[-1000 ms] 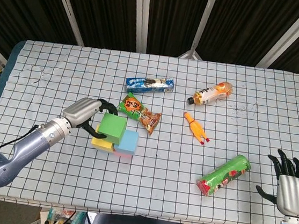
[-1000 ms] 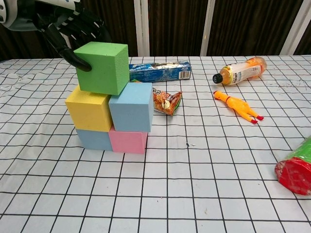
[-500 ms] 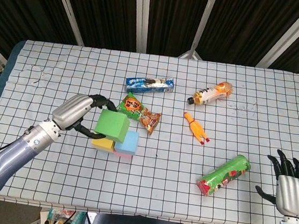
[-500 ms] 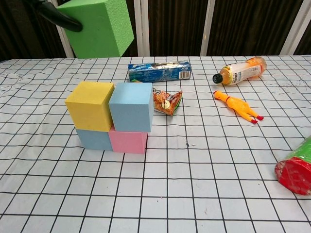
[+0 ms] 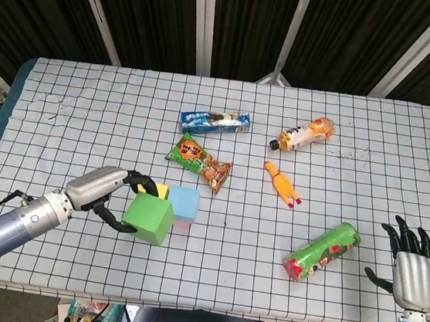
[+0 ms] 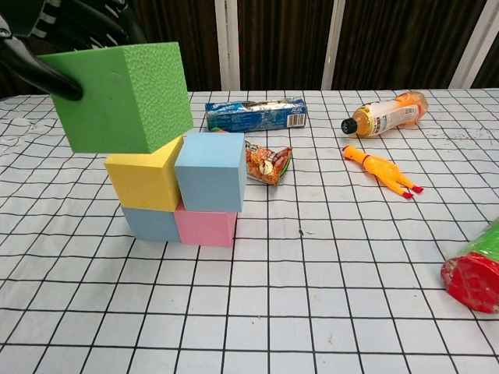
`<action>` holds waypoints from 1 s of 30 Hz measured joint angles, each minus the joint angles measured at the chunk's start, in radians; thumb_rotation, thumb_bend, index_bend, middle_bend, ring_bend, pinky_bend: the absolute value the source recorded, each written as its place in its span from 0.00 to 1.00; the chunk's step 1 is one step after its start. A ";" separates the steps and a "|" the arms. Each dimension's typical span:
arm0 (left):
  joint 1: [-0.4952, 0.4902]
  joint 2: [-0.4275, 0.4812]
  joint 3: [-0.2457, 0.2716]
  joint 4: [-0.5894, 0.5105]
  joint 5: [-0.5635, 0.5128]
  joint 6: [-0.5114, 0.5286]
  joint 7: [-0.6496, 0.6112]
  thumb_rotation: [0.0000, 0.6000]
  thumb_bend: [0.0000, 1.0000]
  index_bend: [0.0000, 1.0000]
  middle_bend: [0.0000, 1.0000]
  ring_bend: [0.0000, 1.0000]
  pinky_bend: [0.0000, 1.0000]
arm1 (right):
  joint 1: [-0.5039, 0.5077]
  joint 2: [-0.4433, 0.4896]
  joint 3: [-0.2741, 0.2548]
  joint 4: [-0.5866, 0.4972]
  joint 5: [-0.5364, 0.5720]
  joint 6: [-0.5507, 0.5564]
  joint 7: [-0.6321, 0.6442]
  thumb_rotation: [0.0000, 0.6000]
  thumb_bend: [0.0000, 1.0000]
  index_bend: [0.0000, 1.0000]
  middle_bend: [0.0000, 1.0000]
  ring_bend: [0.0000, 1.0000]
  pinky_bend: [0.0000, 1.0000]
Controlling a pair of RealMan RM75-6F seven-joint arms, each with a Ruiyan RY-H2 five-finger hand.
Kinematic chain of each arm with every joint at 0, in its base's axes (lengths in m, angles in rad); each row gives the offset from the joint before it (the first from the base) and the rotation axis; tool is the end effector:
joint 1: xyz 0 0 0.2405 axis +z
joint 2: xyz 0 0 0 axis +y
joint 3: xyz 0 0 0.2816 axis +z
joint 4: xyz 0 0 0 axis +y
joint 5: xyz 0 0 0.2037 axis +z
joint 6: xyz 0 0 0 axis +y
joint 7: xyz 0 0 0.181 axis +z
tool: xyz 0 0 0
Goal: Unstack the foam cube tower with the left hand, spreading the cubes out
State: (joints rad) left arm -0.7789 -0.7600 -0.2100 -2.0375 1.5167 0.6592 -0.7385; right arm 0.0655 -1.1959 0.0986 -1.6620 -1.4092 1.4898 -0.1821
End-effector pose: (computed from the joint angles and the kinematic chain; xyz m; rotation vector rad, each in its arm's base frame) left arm -0.0881 0.3306 0.1408 -2.0310 -1.6001 -1.1368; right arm -0.3305 -0.2210 0.1594 1.2977 -0.8872 0.8327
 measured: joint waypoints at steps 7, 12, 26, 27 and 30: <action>-0.044 0.016 0.045 0.017 0.118 -0.056 -0.147 1.00 0.26 0.36 0.48 0.29 0.34 | -0.003 -0.001 0.003 0.000 0.002 0.007 0.007 1.00 0.00 0.22 0.09 0.18 0.07; -0.067 0.015 0.081 0.046 0.146 -0.092 -0.132 1.00 0.26 0.36 0.48 0.29 0.34 | -0.003 0.000 0.002 -0.001 0.002 0.005 0.010 1.00 0.00 0.22 0.09 0.18 0.07; -0.017 -0.193 0.109 0.185 -0.034 -0.006 0.387 1.00 0.26 0.37 0.48 0.29 0.34 | -0.001 -0.001 0.001 -0.002 0.009 -0.008 0.020 1.00 0.00 0.23 0.09 0.18 0.07; -0.008 -0.219 0.107 0.201 -0.054 0.023 0.452 1.00 0.26 0.37 0.48 0.29 0.34 | -0.001 -0.001 0.001 -0.002 0.009 -0.008 0.022 1.00 0.00 0.23 0.09 0.18 0.07; 0.009 -0.281 0.099 0.250 -0.096 0.106 0.623 1.00 0.26 0.36 0.47 0.29 0.34 | 0.000 0.001 0.000 -0.003 0.010 -0.014 0.034 1.00 0.00 0.23 0.09 0.18 0.07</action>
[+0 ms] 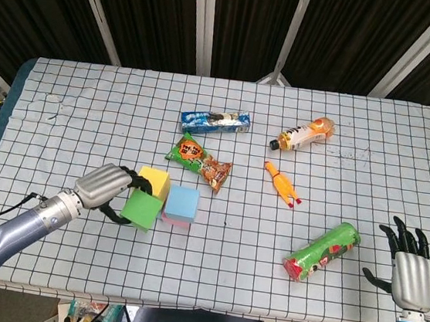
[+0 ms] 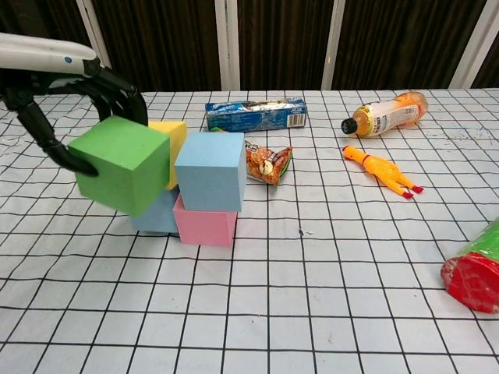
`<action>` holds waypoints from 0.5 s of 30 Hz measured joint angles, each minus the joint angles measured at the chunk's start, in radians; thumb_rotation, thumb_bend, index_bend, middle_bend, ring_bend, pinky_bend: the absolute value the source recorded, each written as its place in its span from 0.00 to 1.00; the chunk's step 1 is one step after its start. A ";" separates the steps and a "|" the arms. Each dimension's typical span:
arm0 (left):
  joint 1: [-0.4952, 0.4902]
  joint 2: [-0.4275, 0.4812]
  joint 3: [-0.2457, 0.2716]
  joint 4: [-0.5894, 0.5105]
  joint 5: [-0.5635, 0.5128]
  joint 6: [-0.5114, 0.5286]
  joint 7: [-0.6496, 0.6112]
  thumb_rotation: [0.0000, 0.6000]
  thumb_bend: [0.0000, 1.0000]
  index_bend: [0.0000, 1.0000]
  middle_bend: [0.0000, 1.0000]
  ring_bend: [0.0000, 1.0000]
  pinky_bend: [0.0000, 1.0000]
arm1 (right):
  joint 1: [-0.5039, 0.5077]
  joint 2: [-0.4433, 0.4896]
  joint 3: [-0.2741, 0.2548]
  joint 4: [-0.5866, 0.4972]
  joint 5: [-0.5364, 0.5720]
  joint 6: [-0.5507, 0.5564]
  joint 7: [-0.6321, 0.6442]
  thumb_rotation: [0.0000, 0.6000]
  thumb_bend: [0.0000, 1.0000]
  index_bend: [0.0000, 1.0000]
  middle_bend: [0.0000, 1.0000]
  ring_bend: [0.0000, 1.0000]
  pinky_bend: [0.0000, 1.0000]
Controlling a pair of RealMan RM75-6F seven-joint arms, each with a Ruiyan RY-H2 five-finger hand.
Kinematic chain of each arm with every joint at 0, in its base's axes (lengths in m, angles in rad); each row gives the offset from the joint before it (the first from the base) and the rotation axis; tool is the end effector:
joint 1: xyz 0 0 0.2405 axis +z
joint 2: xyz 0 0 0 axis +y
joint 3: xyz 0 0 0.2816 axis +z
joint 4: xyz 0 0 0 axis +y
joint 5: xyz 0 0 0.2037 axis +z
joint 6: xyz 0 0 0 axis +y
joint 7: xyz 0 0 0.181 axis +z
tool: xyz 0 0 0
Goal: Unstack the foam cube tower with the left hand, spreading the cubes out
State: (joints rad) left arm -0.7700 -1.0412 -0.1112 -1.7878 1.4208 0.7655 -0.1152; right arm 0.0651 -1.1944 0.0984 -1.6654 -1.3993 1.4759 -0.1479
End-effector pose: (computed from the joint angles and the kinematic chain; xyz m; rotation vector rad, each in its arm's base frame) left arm -0.1440 0.3624 0.0841 -2.1332 -1.0319 -0.9261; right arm -0.3324 -0.2207 0.1576 1.2864 -0.9285 0.8481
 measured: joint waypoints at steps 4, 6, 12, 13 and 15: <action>0.012 -0.077 -0.016 0.092 -0.048 0.105 0.250 1.00 0.25 0.36 0.48 0.29 0.33 | 0.000 0.006 0.000 -0.003 0.001 -0.004 0.012 1.00 0.00 0.23 0.09 0.18 0.07; 0.016 -0.122 -0.027 0.157 -0.068 0.170 0.389 1.00 0.25 0.36 0.48 0.29 0.33 | -0.002 0.007 0.000 -0.005 0.001 0.000 0.014 1.00 0.00 0.23 0.09 0.18 0.07; 0.030 -0.210 -0.056 0.336 -0.094 0.359 0.628 1.00 0.24 0.36 0.48 0.29 0.33 | 0.001 0.007 0.007 -0.005 0.010 -0.001 0.011 1.00 0.00 0.23 0.09 0.18 0.07; 0.033 -0.212 -0.061 0.338 -0.095 0.366 0.630 1.00 0.24 0.36 0.48 0.29 0.33 | 0.001 0.006 0.009 -0.004 0.011 -0.002 0.009 1.00 0.00 0.24 0.09 0.18 0.07; 0.041 -0.212 -0.074 0.321 -0.095 0.374 0.602 1.00 0.24 0.36 0.48 0.29 0.33 | -0.001 0.004 0.005 -0.004 0.009 0.001 0.007 1.00 0.00 0.24 0.09 0.18 0.07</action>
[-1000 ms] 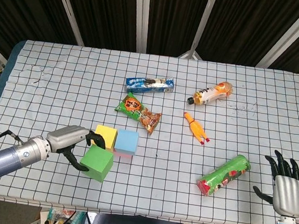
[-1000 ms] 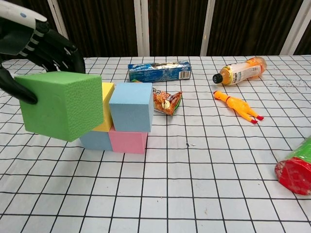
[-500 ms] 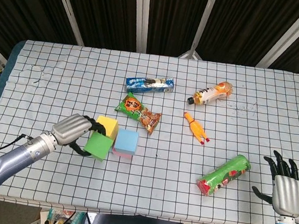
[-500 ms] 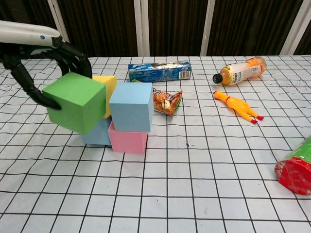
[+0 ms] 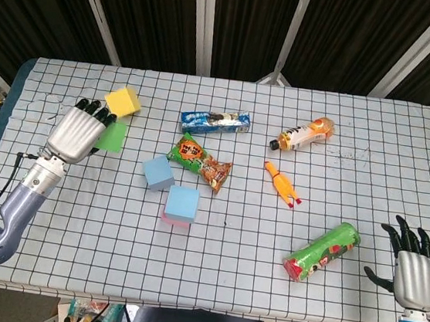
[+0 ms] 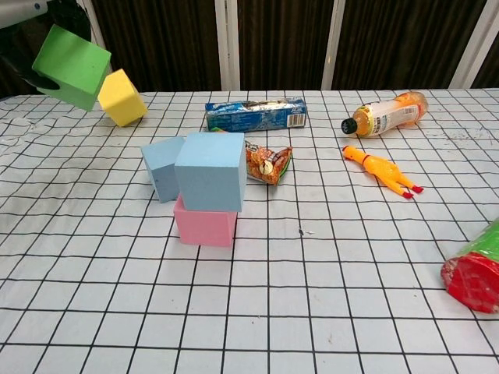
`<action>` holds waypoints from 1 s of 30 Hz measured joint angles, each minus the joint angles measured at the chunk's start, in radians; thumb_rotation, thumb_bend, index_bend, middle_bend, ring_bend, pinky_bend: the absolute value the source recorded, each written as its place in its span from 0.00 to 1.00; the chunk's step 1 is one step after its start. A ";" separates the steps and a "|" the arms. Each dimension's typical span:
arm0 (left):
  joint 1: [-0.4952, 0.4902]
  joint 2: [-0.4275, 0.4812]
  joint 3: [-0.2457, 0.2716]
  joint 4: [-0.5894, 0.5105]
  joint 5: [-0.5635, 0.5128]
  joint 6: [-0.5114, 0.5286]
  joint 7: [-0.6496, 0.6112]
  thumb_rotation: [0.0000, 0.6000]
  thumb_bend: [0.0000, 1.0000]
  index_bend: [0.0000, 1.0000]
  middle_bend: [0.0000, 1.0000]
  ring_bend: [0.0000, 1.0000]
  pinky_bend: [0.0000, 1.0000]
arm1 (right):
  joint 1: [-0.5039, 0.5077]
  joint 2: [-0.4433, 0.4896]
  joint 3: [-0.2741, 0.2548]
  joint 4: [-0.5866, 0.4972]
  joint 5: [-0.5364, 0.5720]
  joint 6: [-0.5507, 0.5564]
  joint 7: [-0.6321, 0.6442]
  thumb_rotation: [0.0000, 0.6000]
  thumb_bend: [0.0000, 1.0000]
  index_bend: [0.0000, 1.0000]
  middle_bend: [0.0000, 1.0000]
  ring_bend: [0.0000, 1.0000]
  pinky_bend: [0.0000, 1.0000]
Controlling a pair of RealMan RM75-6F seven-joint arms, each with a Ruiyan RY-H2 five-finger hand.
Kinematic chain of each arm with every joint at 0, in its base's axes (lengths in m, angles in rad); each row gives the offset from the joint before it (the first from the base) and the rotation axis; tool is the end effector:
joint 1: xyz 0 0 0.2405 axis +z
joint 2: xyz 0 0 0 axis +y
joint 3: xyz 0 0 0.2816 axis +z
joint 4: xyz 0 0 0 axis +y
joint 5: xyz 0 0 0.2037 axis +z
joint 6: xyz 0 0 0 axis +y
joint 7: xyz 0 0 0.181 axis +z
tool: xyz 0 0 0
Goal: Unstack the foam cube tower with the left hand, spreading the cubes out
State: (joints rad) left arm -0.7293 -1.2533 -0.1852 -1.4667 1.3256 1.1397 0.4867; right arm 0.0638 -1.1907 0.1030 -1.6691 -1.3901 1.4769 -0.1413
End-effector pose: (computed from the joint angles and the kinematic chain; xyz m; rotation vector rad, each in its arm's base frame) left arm -0.1659 0.4261 0.1222 -1.7508 -0.2816 -0.8271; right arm -0.3334 -0.2209 0.1600 1.2727 -0.9346 0.8509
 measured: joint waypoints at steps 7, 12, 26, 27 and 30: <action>0.047 0.072 -0.039 -0.179 -0.013 0.072 -0.144 1.00 0.23 0.36 0.48 0.29 0.33 | -0.001 -0.001 -0.001 -0.003 0.002 -0.001 -0.002 1.00 0.00 0.24 0.09 0.18 0.07; 0.103 0.193 -0.017 -0.333 -0.065 0.015 -0.260 1.00 0.23 0.36 0.47 0.29 0.33 | -0.001 0.000 -0.002 -0.005 0.002 -0.002 -0.001 1.00 0.00 0.24 0.09 0.18 0.07; 0.147 0.195 0.068 -0.247 -0.111 -0.199 -0.504 1.00 0.22 0.34 0.45 0.28 0.33 | -0.001 -0.001 0.000 -0.005 0.009 -0.005 -0.001 1.00 0.00 0.24 0.09 0.18 0.07; 0.145 0.180 0.068 -0.232 -0.115 -0.202 -0.510 1.00 0.22 0.33 0.44 0.27 0.33 | -0.001 -0.002 0.001 -0.004 0.009 -0.005 0.000 1.00 0.00 0.24 0.09 0.18 0.07; 0.137 0.147 0.067 -0.203 -0.135 -0.215 -0.503 1.00 0.18 0.29 0.40 0.24 0.32 | -0.001 -0.002 0.000 -0.004 0.007 -0.003 0.001 1.00 0.00 0.24 0.09 0.18 0.07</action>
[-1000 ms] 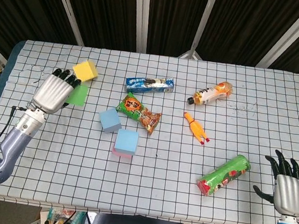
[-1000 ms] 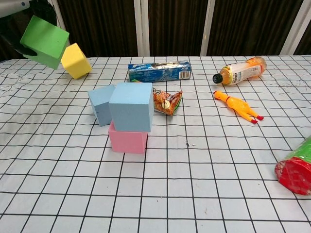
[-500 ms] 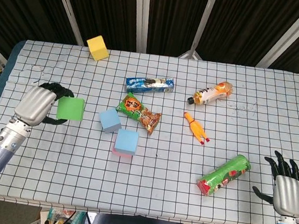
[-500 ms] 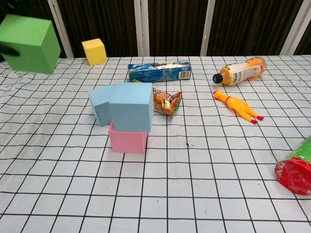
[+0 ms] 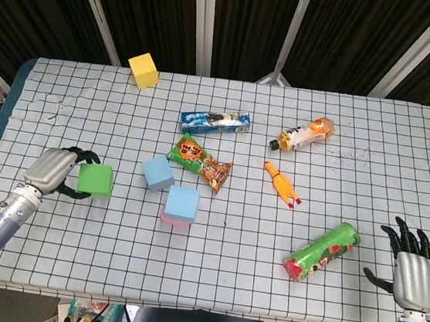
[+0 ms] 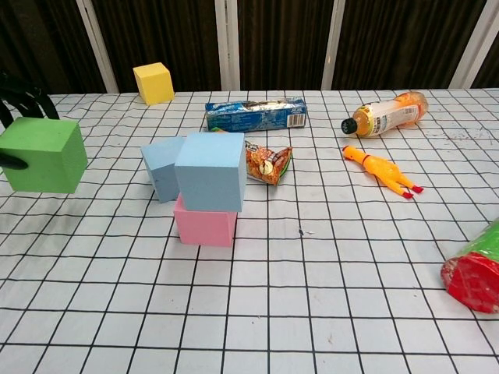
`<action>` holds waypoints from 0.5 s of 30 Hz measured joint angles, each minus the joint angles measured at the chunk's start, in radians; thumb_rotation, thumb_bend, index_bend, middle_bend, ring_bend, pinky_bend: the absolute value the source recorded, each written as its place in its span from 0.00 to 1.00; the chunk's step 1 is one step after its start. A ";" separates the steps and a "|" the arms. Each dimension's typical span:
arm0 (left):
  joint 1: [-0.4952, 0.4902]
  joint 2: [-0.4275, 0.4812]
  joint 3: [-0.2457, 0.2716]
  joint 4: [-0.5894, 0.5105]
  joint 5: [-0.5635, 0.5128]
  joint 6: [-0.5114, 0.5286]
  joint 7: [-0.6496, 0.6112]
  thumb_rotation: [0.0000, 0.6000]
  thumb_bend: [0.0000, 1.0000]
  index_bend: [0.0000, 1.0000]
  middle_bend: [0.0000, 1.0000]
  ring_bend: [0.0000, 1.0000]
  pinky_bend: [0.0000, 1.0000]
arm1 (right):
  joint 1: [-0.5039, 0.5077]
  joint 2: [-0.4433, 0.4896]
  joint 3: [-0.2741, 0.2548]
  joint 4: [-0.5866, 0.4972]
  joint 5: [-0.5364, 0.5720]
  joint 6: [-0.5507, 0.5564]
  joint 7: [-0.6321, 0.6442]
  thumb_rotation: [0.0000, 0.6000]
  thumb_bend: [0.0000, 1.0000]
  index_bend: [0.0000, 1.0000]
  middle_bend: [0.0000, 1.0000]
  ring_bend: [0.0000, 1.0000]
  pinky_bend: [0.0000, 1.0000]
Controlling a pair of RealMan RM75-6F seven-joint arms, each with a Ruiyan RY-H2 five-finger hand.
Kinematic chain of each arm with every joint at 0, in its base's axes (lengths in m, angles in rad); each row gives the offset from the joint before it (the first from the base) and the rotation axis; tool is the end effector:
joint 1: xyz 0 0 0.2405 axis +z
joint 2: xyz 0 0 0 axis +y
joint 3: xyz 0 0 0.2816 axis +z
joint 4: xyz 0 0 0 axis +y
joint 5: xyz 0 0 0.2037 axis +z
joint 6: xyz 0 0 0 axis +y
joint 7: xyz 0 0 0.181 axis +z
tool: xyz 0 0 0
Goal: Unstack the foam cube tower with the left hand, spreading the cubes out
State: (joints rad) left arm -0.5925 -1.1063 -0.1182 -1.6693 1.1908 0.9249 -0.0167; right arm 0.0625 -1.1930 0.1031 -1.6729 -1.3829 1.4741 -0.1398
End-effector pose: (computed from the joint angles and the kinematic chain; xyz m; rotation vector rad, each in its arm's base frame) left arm -0.2412 0.3680 0.1100 -1.7129 -1.1472 -0.8696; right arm -0.3341 -0.2203 0.1587 1.2660 -0.9468 0.8500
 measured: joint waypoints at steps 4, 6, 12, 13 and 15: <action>-0.021 -0.018 0.000 0.011 -0.050 -0.040 0.039 1.00 0.14 0.26 0.33 0.18 0.30 | -0.001 0.000 0.000 -0.001 -0.001 0.001 0.006 1.00 0.00 0.24 0.09 0.18 0.07; -0.036 -0.027 0.000 0.013 -0.083 -0.065 0.065 1.00 0.10 0.21 0.23 0.10 0.26 | -0.001 0.002 0.001 -0.003 -0.001 0.001 0.011 1.00 0.00 0.24 0.09 0.18 0.07; -0.081 -0.020 0.013 -0.003 -0.154 -0.157 0.128 1.00 0.00 0.06 0.00 0.00 0.18 | -0.002 0.004 0.006 -0.002 0.003 0.005 0.016 1.00 0.00 0.24 0.09 0.19 0.07; -0.088 -0.012 0.014 -0.012 -0.164 -0.170 0.133 1.00 0.00 0.05 0.00 0.00 0.18 | -0.002 0.004 0.006 -0.002 0.003 0.005 0.017 1.00 0.00 0.24 0.09 0.19 0.07; -0.101 0.011 0.013 -0.040 -0.177 -0.187 0.139 1.00 0.00 0.05 0.00 0.00 0.18 | -0.002 0.004 0.007 -0.002 0.003 0.006 0.017 1.00 0.00 0.24 0.09 0.19 0.07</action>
State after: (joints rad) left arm -0.6940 -1.0952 -0.1049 -1.7095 1.0142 0.7375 0.1226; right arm 0.0603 -1.1894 0.1097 -1.6745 -1.3798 1.4799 -0.1230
